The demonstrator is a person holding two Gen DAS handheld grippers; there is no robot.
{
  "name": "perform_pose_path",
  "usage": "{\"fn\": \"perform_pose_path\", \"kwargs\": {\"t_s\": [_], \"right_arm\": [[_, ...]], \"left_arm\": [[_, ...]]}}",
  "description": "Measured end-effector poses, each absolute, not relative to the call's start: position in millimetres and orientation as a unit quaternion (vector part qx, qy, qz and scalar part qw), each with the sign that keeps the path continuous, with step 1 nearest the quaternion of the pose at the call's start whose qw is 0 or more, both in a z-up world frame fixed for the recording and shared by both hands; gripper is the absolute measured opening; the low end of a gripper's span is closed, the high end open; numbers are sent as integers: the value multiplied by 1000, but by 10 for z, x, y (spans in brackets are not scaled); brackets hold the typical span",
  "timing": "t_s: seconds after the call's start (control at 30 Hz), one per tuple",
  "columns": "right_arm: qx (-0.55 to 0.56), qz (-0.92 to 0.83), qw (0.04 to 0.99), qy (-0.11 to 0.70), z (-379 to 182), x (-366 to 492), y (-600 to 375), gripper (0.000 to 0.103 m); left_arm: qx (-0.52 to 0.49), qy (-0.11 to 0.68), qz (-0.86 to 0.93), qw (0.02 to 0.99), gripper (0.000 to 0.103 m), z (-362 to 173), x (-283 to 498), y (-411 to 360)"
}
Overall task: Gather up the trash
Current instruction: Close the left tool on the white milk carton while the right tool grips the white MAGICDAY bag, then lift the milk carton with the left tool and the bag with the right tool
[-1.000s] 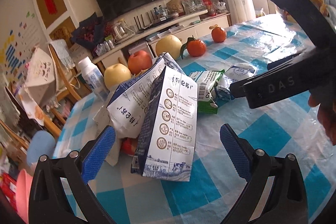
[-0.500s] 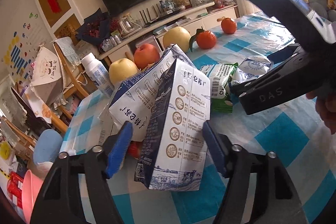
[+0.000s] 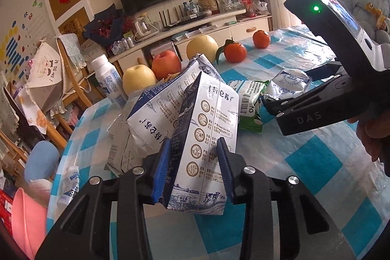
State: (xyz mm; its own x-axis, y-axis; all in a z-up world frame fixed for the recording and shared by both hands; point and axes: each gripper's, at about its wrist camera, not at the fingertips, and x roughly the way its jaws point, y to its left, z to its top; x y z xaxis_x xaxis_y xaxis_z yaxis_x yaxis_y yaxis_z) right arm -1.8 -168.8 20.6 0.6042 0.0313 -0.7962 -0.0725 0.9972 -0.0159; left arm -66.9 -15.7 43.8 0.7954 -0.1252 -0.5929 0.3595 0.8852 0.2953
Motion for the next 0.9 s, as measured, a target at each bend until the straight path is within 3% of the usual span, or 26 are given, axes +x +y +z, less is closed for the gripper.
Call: {"fn": "perform_pose_path", "kwargs": {"t_s": [0.2, 0.27, 0.3, 0.43, 0.53, 0.9], "right_arm": [[-18, 15, 901, 432, 309, -134, -1677, 93], [-12, 15, 904, 427, 347, -155, -1689, 93], [-10, 14, 905, 426, 356, -156, -1697, 93], [0, 8, 904, 428, 356, -163, -1743, 93], [3, 5, 904, 428, 358, -179, -1763, 93], [39, 7, 912, 409, 491, -408, -1721, 93]], "left_arm": [[240, 293, -129, 917, 48, 368, -716, -226], [257, 293, -127, 912, 68, 341, -730, -271], [272, 289, -125, 909, 70, 322, -744, -314], [328, 271, -117, 897, 70, 228, -802, -477], [357, 257, -97, 893, 58, 181, -826, -545], [290, 275, -107, 910, 57, 449, -807, -253]]}}
